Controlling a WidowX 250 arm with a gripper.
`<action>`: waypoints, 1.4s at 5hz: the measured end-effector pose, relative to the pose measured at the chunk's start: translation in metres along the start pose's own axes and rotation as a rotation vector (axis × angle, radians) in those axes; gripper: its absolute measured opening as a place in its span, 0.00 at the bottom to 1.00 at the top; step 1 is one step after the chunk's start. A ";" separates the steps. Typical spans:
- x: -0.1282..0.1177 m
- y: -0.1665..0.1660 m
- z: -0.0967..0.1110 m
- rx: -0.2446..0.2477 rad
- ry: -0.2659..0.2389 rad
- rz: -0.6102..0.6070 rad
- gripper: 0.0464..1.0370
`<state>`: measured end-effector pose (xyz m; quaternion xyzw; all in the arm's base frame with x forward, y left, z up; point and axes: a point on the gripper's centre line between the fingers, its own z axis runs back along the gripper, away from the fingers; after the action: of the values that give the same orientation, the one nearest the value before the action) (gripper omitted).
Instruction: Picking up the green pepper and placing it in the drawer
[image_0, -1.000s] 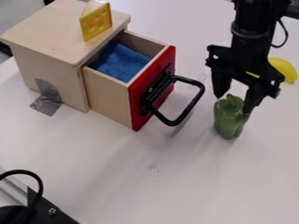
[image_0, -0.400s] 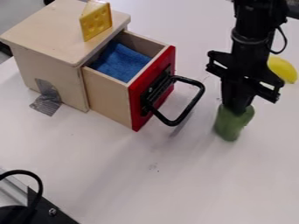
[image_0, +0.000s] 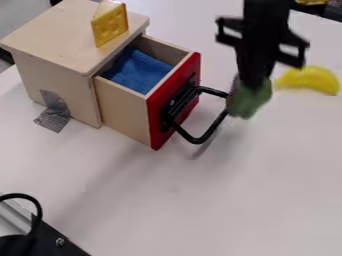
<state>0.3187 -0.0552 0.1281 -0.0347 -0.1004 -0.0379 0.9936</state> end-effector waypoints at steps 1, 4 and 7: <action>-0.004 0.033 0.041 -0.034 -0.091 0.103 0.04; -0.037 0.109 0.048 -0.027 -0.085 0.313 0.04; -0.046 0.113 0.012 -0.012 0.017 0.301 0.28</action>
<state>0.2810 0.0611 0.1241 -0.0549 -0.0851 0.1108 0.9887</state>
